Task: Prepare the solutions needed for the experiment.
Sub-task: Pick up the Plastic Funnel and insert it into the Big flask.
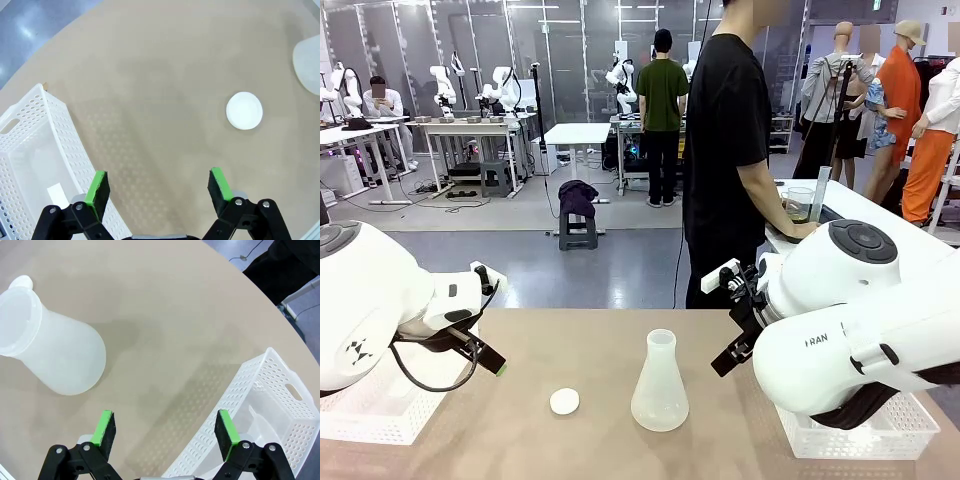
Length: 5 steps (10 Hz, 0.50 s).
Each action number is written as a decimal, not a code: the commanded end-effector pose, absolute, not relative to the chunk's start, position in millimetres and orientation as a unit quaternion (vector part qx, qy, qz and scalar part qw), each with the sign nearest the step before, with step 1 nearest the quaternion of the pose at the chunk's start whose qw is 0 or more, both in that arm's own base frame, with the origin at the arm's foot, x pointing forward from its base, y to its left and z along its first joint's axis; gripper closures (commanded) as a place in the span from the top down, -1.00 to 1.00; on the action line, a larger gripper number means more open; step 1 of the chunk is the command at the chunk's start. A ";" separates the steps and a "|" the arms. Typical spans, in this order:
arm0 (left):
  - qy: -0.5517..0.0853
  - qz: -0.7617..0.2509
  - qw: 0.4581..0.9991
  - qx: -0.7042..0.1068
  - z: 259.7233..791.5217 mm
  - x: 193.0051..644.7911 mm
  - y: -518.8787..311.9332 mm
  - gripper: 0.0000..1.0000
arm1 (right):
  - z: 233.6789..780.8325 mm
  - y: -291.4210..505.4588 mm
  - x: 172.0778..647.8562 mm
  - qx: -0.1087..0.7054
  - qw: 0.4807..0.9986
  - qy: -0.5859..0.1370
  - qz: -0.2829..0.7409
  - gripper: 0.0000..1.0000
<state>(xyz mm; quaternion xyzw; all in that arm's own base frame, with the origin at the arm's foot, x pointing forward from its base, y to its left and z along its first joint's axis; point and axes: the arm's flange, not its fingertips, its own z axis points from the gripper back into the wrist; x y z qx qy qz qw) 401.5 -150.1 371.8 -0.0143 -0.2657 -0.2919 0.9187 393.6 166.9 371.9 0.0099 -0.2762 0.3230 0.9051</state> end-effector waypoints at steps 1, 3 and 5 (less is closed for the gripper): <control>-0.266 -0.292 0.919 -0.014 371.8 401.6 -149.9 1.00 | 371.9 166.8 393.6 0.010 0.905 -0.276 0.322 1.00; -0.266 -0.292 0.919 -0.014 371.8 401.6 -149.9 1.00 | 371.9 166.8 393.6 0.010 0.905 -0.276 0.322 1.00; -0.266 -0.292 0.919 -0.014 371.8 401.6 -149.9 1.00 | 371.9 166.8 393.6 0.010 0.905 -0.276 0.322 1.00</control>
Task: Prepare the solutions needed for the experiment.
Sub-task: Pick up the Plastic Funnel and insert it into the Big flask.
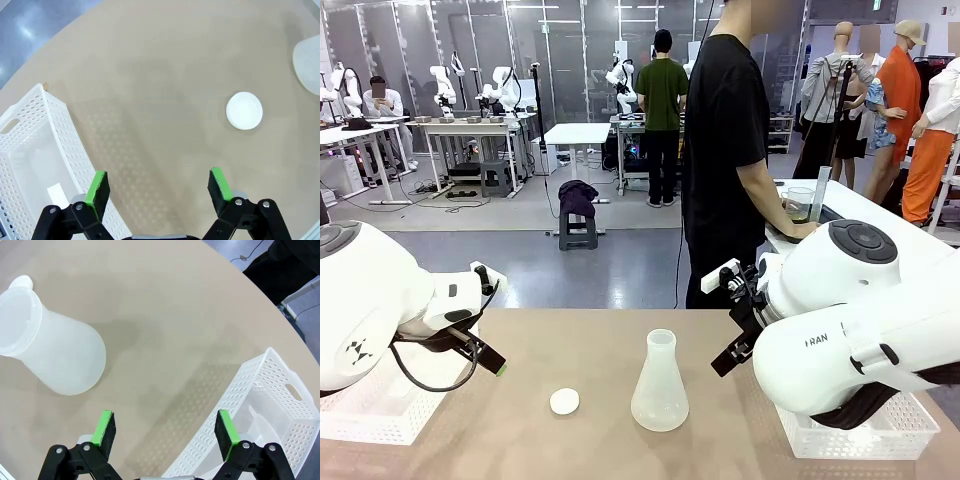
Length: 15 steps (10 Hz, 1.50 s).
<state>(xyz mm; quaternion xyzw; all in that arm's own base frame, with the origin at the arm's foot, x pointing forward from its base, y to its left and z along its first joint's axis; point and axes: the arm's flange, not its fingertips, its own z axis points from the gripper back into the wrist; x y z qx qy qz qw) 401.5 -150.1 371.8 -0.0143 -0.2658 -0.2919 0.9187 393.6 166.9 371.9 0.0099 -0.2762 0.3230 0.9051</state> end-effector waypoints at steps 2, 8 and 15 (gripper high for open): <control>-0.266 -0.292 0.919 -0.014 371.8 401.5 -150.1 1.00 | 371.9 166.9 393.6 0.010 0.905 -0.276 0.323 1.00; -0.286 -0.285 0.904 -0.140 425.4 399.9 -133.0 1.00 | 441.8 149.6 392.0 0.071 0.906 -0.329 0.257 1.00; -0.282 -0.260 0.907 -0.173 435.9 396.4 -134.0 1.00 | 450.2 152.8 393.9 0.091 0.909 -0.336 0.229 1.00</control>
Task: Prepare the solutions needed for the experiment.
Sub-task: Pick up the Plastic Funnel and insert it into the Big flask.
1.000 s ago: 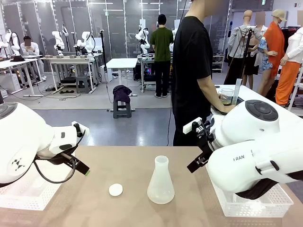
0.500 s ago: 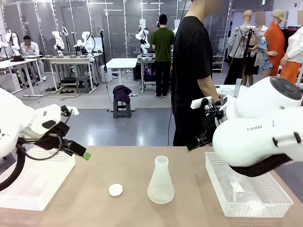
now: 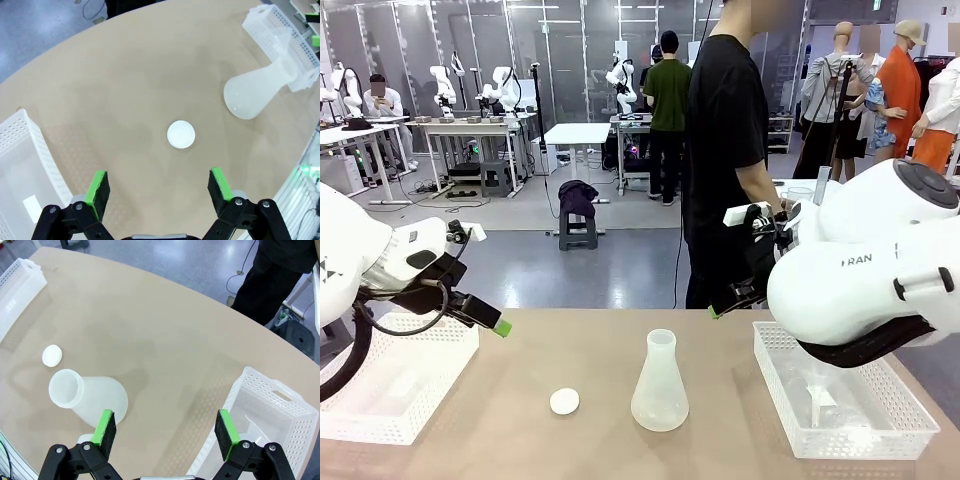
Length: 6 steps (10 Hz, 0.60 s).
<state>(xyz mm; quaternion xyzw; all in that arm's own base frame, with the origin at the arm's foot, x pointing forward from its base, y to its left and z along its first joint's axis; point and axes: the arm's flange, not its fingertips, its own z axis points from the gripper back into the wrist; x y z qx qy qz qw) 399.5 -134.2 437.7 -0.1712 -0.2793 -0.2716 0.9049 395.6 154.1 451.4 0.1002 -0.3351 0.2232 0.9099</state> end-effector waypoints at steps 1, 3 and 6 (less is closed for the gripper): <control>-0.280 -0.269 0.904 -0.176 438.3 400.3 -131.3 1.00 | 451.7 154.0 395.7 0.102 0.910 -0.335 0.222 1.00; -0.217 -0.221 0.886 -0.345 431.6 427.8 -114.4 1.00 | 440.3 141.2 418.3 0.206 0.900 -0.336 0.188 1.00; -0.122 -0.156 0.876 -0.440 418.2 442.5 -98.3 1.00 | 426.6 123.4 426.7 0.315 0.888 -0.293 0.162 1.00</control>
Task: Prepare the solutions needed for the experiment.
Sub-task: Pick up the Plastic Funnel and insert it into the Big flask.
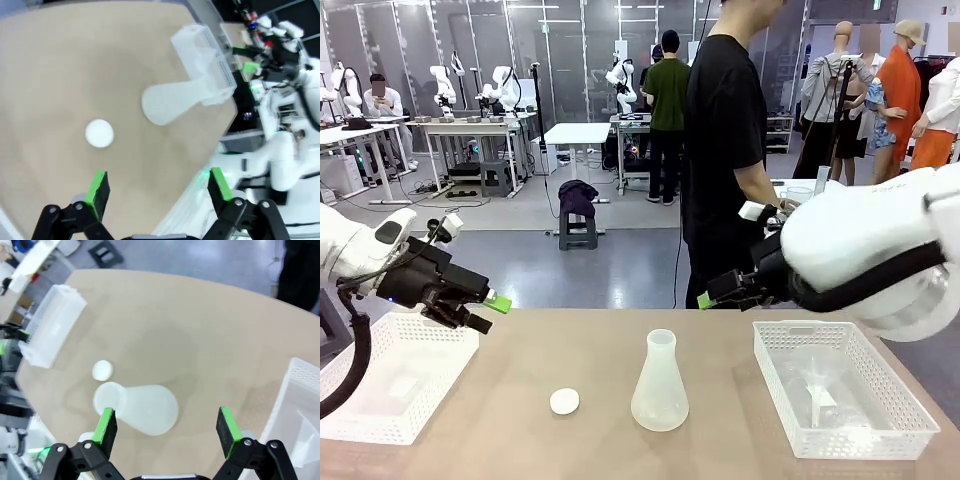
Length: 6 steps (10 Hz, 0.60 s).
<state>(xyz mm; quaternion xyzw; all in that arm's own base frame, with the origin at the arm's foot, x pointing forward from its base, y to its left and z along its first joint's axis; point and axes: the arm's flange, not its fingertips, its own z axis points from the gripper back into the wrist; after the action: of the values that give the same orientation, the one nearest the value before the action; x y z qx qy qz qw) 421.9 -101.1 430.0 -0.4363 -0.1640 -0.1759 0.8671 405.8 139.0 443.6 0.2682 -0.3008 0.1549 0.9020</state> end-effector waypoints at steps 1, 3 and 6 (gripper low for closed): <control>-0.106 -0.148 0.868 -0.462 417.1 443.7 -94.3 1.00 | 422.7 117.9 427.5 0.354 0.878 -0.284 0.152 1.00; -0.085 -0.096 0.830 -0.543 411.3 453.2 -76.6 1.00 | 410.0 100.2 432.3 0.424 0.856 -0.270 0.124 1.00; -0.080 -0.054 0.769 -0.632 407.6 452.9 -53.7 1.00 | 389.3 81.8 436.3 0.496 0.827 -0.253 0.077 1.00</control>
<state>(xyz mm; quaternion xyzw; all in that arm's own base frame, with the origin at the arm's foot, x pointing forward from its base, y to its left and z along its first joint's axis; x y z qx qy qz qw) 447.9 -55.1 407.6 -0.6016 -0.0776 -0.0653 0.7924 423.2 76.5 402.7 0.4701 -0.2441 0.0825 0.8442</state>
